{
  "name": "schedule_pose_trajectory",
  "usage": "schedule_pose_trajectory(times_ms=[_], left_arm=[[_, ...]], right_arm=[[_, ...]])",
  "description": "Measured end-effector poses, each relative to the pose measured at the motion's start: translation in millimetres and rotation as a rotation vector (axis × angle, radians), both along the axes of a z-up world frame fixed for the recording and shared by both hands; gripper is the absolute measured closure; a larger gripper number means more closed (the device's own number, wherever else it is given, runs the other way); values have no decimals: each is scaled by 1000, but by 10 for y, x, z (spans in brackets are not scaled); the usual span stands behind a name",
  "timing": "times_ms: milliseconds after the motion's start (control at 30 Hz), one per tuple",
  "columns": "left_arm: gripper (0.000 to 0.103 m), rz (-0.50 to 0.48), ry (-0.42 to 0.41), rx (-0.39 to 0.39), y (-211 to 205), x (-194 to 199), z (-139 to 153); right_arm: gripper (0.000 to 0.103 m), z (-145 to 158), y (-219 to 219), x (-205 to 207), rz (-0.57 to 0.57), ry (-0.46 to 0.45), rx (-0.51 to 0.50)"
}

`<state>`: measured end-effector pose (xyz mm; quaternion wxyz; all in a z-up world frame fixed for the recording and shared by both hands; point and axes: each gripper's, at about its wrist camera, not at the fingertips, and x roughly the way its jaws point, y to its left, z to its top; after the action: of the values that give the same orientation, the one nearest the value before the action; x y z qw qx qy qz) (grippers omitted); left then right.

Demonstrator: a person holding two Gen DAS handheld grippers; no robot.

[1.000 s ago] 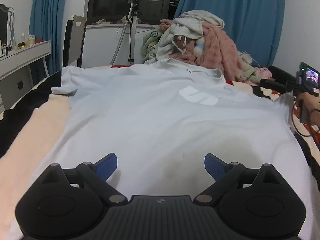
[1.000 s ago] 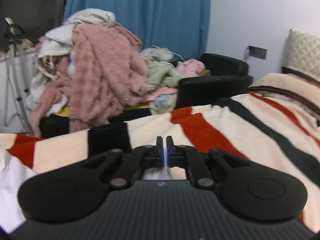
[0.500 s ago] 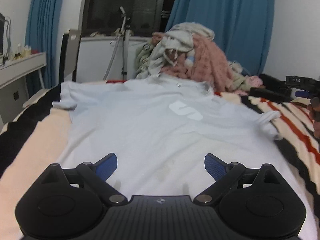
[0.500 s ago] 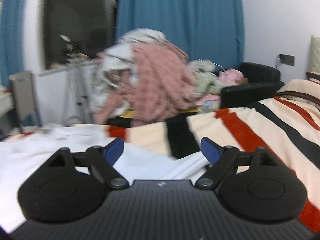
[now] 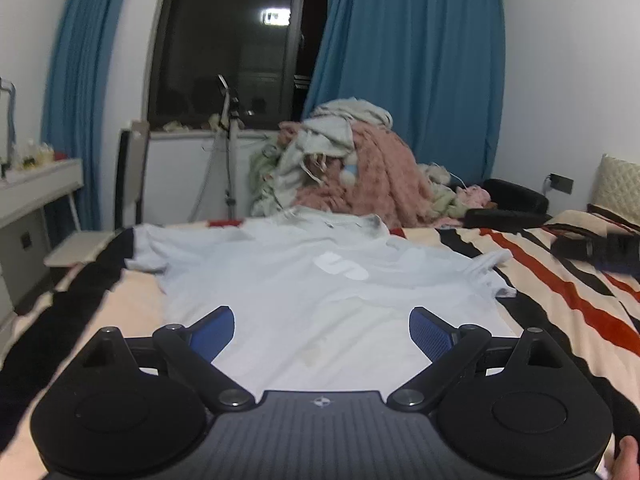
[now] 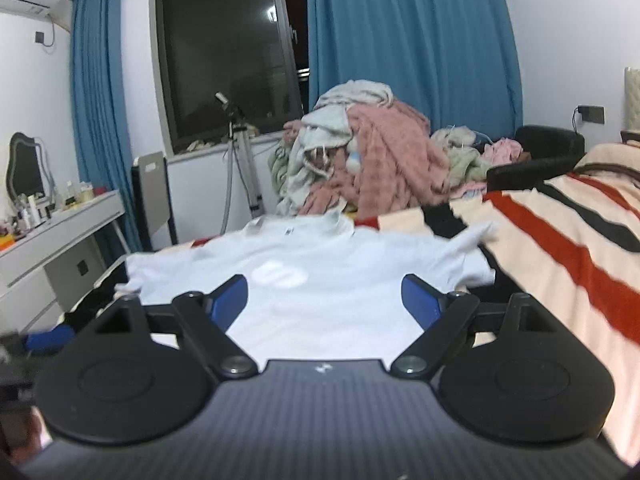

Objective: Fold clothes
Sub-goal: 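Release the sleeve and hold both grippers above the flattened T-shirt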

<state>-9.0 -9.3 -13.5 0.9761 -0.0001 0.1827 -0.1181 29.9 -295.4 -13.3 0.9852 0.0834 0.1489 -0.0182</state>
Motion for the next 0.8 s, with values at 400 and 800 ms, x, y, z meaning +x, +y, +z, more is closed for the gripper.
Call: schedule_pose_trajectory(times_ms=[400,800], left_arm=[[7,0,0,9,-33,-240,-8],[7,-7,17,14,-102,-206,-74]], right_arm=[[18,-449,264,-272,-3,26,-21],[18,-442,169,-304,-46,-5,-11]])
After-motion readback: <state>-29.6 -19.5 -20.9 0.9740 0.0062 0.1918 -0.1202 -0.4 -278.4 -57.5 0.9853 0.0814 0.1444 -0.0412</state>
